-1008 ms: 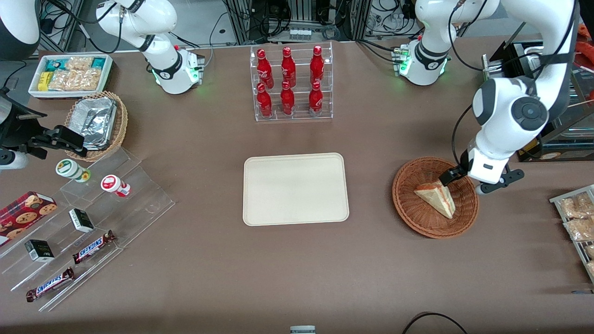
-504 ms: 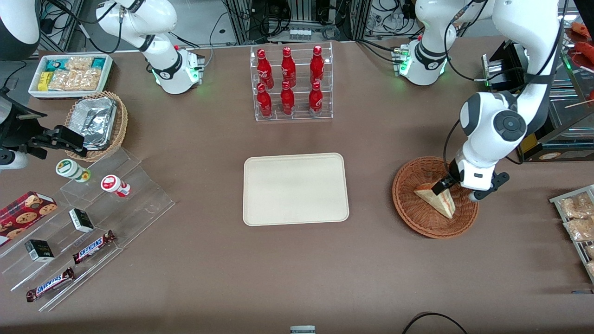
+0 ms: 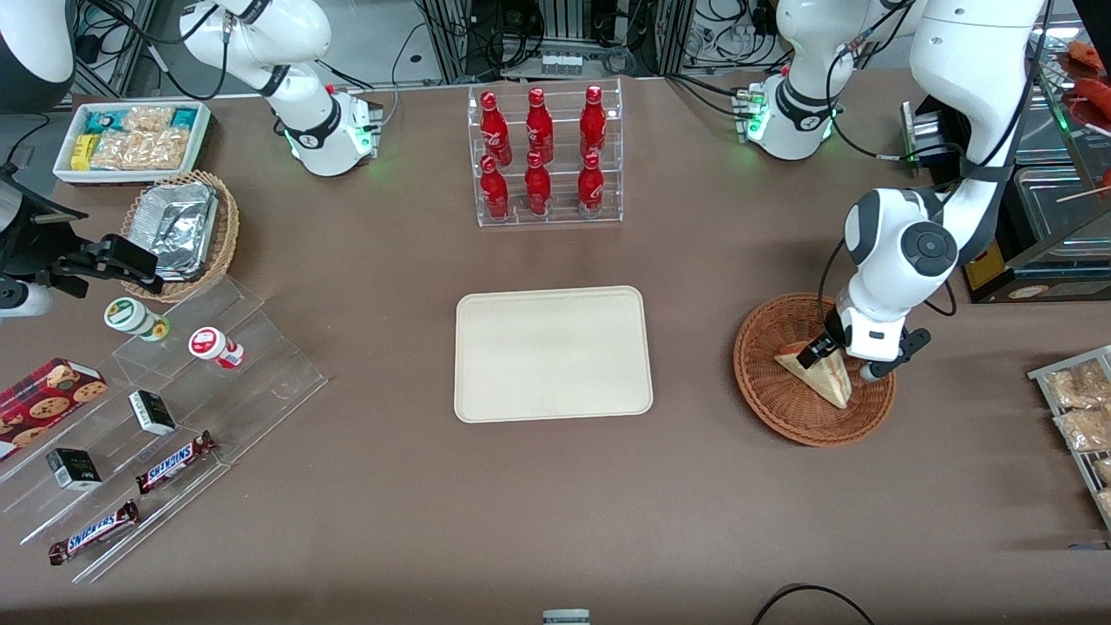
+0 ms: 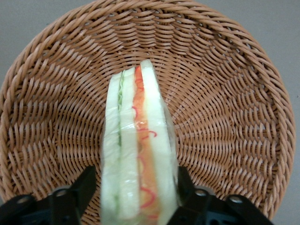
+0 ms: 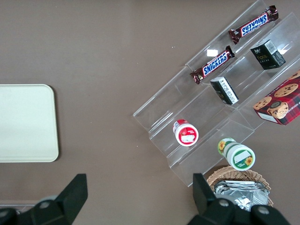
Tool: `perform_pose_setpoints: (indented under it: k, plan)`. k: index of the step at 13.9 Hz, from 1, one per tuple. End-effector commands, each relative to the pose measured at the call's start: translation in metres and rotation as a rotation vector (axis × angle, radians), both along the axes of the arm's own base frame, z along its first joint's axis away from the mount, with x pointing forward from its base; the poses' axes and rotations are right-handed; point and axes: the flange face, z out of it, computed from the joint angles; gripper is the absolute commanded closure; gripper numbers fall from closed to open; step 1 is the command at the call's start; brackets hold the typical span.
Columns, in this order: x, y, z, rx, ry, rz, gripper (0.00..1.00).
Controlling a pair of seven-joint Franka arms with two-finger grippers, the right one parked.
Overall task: Place sandwich from basket to tray
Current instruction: 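Lift the sandwich with the left gripper and carry it over the cream tray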
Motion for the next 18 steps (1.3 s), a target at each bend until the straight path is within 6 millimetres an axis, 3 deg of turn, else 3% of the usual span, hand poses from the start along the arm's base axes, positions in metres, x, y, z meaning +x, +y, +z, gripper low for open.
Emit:
perform_pose_setpoints:
  k: [1,4,7,10,12,14,15,18]
  plan:
    - [0.006,-0.007,0.009,-0.003,-0.026,0.017,1.00]
    - [0.013,-0.021,0.031,0.011,-0.008,-0.022,1.00]
    - [0.029,-0.044,0.089,0.064,0.036,-0.090,1.00]
    - [0.052,-0.088,0.151,0.097,0.078,-0.166,1.00]
    - [0.056,-0.124,0.170,0.097,0.073,-0.246,1.00]
    - [0.052,-0.183,0.175,0.087,0.049,-0.340,1.00]
    - [0.046,-0.216,0.171,0.081,0.046,-0.389,1.00]
    - [0.039,-0.286,0.168,0.060,0.025,-0.490,1.00]
